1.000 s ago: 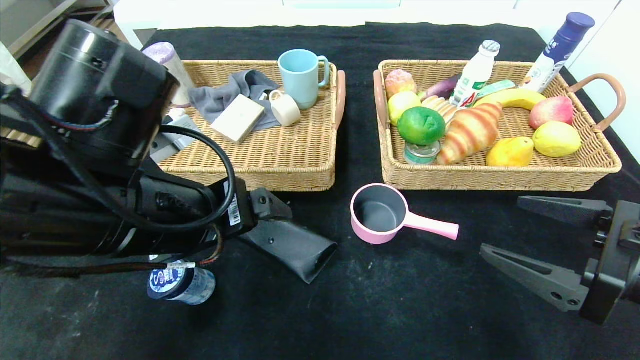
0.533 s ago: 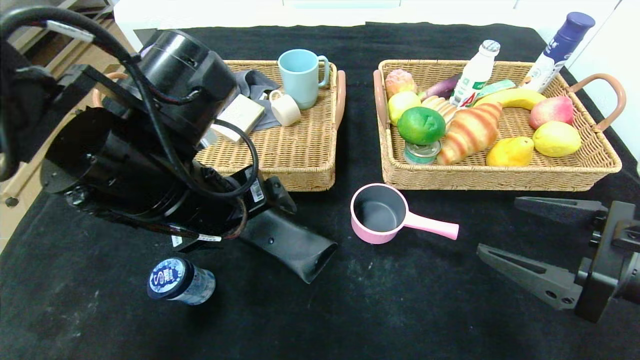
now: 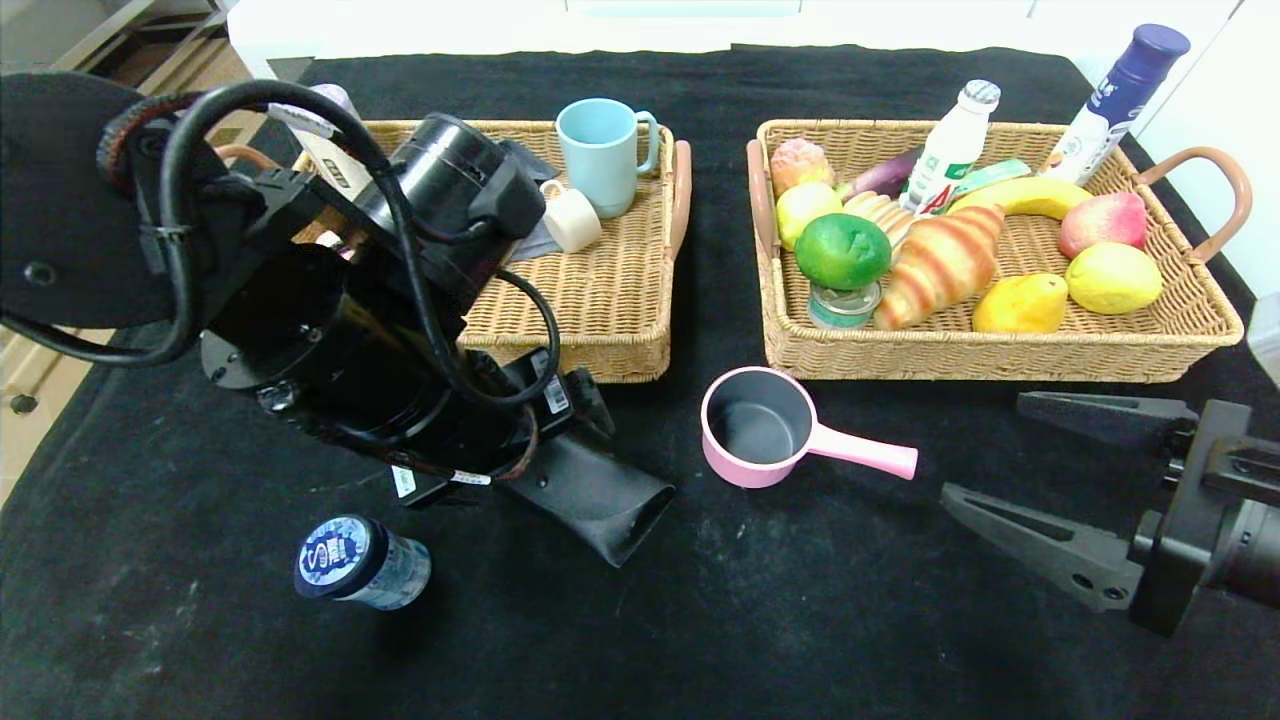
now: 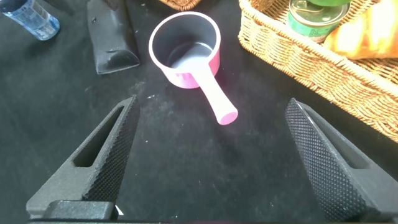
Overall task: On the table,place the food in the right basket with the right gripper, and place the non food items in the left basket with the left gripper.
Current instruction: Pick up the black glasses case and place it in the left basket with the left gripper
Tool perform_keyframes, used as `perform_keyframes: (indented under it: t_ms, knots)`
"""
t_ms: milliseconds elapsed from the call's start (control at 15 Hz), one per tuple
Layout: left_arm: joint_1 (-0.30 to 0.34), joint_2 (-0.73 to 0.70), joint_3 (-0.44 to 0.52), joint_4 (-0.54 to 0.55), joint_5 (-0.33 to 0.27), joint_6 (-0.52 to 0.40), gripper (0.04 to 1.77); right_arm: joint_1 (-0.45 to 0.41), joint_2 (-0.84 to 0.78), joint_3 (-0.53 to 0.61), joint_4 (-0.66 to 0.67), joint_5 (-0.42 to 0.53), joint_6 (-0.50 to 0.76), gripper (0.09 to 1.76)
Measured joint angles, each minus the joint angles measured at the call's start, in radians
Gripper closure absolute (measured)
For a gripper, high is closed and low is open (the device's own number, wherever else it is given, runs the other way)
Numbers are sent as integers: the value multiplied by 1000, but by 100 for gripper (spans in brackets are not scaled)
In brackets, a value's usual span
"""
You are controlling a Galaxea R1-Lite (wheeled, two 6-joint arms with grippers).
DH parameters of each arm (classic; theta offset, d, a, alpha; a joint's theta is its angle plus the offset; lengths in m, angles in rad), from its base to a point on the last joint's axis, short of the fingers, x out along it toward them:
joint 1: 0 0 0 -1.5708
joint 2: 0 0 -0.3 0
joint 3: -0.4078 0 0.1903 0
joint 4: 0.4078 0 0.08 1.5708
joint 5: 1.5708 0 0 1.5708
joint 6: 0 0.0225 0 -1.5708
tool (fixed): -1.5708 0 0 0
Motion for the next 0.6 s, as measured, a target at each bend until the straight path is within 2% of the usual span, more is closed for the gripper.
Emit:
perform_keyframes:
  t_ms: [600]
  knots:
    - [11, 15, 0, -12, -1, -14, 9, 1, 22, 6, -3, 0, -2, 14]
